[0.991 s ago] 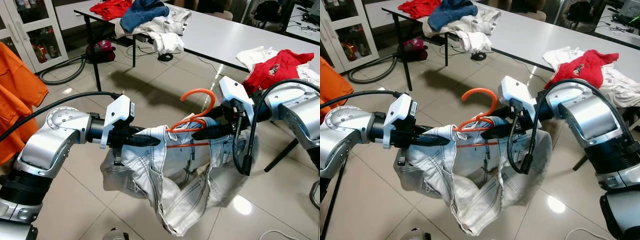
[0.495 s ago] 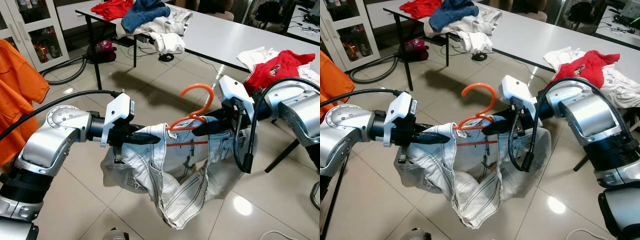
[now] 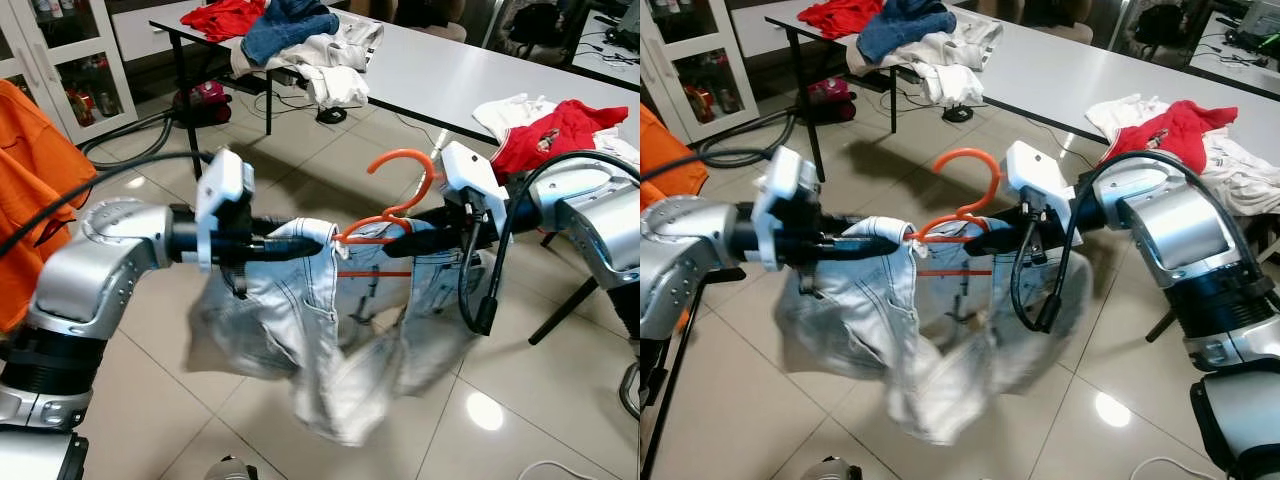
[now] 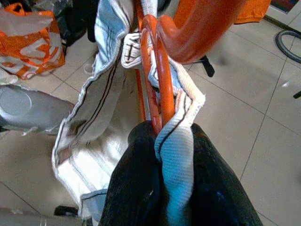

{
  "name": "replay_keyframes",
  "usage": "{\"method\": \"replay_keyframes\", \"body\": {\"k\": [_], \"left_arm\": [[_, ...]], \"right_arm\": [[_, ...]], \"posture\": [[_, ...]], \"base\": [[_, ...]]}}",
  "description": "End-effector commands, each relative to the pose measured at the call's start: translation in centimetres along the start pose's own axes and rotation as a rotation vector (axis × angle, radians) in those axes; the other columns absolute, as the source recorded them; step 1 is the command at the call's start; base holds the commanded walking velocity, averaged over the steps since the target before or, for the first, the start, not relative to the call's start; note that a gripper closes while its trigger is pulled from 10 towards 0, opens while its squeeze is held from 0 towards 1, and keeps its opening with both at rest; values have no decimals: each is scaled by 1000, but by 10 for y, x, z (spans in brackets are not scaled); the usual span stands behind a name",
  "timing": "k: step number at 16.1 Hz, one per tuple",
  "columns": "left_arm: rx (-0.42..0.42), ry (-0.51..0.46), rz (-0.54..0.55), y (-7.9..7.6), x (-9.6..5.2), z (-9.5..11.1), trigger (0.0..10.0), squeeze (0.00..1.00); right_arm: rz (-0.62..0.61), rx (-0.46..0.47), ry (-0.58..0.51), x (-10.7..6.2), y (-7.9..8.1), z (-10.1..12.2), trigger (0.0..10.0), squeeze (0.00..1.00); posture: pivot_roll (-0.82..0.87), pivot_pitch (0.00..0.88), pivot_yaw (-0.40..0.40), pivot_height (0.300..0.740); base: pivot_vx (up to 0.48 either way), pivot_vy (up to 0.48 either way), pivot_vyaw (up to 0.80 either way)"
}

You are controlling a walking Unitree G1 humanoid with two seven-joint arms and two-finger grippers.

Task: Hang hanger

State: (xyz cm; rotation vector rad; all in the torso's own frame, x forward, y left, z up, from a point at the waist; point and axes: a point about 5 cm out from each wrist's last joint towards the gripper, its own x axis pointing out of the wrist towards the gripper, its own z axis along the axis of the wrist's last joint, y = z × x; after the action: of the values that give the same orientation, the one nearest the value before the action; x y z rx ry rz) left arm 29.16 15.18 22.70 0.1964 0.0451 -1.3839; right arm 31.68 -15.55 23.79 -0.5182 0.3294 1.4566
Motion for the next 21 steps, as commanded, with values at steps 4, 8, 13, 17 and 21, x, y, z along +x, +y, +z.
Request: {"method": "replay_keyframes", "body": {"k": [4,8,13,17,21], "left_arm": [[94,-70,-80,-5,-2,32,10000,1000],[104,-154,-54,-1,-2,47,10000,1000],[98,-236,652,39,-46,53,10000,0],[-15,-90,1058,5,-90,-22,10000,0],[-105,79,1339,-34,-80,-96,10000,0]], "right_arm": [[-52,4,49,-3,-1,-11,0,0],[-123,9,54,-3,-4,-16,0,0],[-429,118,-32,3,-5,-36,0,0],[-766,293,-175,8,12,-64,0,0],[-1068,414,-117,22,38,-97,10000,0]], "posture": [[-136,0,-75,740],[-140,0,-69,740],[-112,0,-79,740],[-73,0,-100,740],[-53,0,-106,740]], "base": [[0,0,0],[0,0,0],[0,0,0],[0,0,0],[0,0,0]]}}
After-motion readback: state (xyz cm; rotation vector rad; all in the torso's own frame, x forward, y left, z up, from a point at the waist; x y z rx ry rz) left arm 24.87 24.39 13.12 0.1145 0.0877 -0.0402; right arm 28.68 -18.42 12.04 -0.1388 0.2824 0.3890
